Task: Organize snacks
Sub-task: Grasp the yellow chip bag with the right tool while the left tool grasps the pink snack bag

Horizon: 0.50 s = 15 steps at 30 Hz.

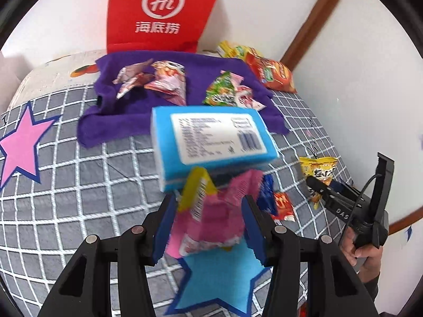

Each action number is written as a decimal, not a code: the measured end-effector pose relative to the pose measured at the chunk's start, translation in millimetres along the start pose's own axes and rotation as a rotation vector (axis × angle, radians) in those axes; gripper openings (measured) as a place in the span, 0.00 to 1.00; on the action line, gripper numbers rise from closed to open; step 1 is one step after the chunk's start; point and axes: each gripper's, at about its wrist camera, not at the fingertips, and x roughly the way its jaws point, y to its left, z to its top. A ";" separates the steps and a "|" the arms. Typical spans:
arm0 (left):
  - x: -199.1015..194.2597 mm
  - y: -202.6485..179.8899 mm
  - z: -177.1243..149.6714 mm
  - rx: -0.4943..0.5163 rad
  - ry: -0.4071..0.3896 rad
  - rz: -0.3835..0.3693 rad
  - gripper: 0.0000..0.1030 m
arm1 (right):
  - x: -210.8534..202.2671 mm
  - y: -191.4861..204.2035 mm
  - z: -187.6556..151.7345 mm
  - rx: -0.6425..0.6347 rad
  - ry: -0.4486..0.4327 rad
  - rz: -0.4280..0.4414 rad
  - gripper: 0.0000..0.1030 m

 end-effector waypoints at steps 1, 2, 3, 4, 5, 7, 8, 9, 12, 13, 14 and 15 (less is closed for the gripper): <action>1.6 -3.3 -2.3 0.004 0.001 -0.002 0.48 | 2.0 -1.3 -3.5 0.003 0.001 -0.002 0.44; 3.5 -6.6 -4.7 0.007 0.003 -0.004 0.48 | 3.8 -2.0 -6.0 0.004 0.001 -0.002 0.44; 5.7 -9.2 -6.8 0.010 0.005 -0.005 0.50 | 5.9 -2.5 -8.8 0.004 -0.001 0.000 0.44; 7.2 -11.1 -8.8 0.012 0.005 -0.004 0.52 | 7.2 -2.7 -10.6 0.002 -0.006 0.002 0.44; 9.1 -13.5 -10.4 0.016 0.003 0.000 0.54 | 9.0 -1.8 -12.4 -0.007 -0.015 0.002 0.44; 13.5 -17.6 -12.4 0.022 0.001 0.022 0.58 | 11.8 2.1 -14.5 -0.036 -0.029 -0.008 0.44; 15.1 -19.4 -13.1 0.025 0.000 0.032 0.58 | 13.0 3.7 -14.8 -0.049 -0.036 -0.011 0.44; 17.6 -21.3 -13.7 0.031 -0.001 0.041 0.60 | 13.8 4.6 -15.3 -0.057 -0.042 -0.012 0.44; 24.1 -26.4 -15.3 0.051 -0.011 0.087 0.63 | 18.4 1.9 -15.6 -0.050 -0.047 0.016 0.44; 25.7 -26.9 -15.4 0.057 -0.012 0.103 0.63 | 20.0 -0.8 -15.7 -0.039 -0.047 0.031 0.44; 28.6 -27.1 -15.3 0.059 -0.009 0.113 0.63 | 20.8 -2.9 -15.2 -0.032 -0.048 0.044 0.44; 31.6 -26.7 -14.7 0.056 -0.006 0.116 0.63 | 21.5 -5.7 -14.9 -0.021 -0.050 0.062 0.44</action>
